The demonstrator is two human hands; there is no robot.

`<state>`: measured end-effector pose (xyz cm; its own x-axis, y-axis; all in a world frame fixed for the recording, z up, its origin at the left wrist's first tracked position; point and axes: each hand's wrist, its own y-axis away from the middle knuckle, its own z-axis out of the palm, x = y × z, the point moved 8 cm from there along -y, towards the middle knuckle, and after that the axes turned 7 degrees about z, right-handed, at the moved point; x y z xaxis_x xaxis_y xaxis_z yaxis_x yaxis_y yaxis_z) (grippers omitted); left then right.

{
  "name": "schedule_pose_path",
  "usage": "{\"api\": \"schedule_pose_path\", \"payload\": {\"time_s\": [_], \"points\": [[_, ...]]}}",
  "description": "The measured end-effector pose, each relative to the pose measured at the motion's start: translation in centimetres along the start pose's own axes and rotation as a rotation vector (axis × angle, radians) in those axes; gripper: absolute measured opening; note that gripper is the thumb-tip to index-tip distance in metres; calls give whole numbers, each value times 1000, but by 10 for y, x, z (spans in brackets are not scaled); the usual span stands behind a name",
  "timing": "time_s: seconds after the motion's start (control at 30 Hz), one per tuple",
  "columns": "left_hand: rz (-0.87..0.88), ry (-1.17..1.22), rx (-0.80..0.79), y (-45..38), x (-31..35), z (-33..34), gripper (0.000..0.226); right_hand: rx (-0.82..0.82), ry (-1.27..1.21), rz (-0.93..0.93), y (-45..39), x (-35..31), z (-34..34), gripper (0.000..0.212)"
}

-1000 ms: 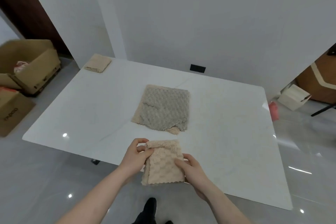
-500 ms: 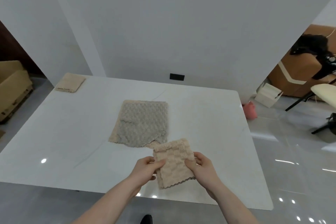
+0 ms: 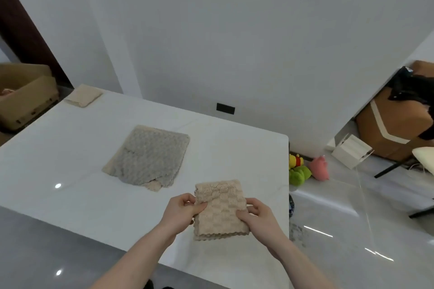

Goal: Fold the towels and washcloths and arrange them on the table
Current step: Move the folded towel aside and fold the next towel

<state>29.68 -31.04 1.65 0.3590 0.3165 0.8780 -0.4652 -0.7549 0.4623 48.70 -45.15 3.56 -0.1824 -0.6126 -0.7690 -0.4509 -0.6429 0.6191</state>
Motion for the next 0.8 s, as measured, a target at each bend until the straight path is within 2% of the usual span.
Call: {"api": "schedule_pose_path", "payload": {"time_s": [0.17, 0.53, 0.7, 0.8], "points": [[-6, 10, 126, 24, -1, 21, 21, -54, 99, -34, -6, -9, -23, 22], [-36, 158, 105, 17, -6, 64, 25, -32, 117, -40, -30, -6, -52, 20], [-24, 231, 26, 9, -7, 94, 48, -51, 127, 11, -56, 4, -76, 21], [-30, 267, 50, 1, -2, 106, 65, -62, 181, -10, -74, -3, -89, 20]]}}
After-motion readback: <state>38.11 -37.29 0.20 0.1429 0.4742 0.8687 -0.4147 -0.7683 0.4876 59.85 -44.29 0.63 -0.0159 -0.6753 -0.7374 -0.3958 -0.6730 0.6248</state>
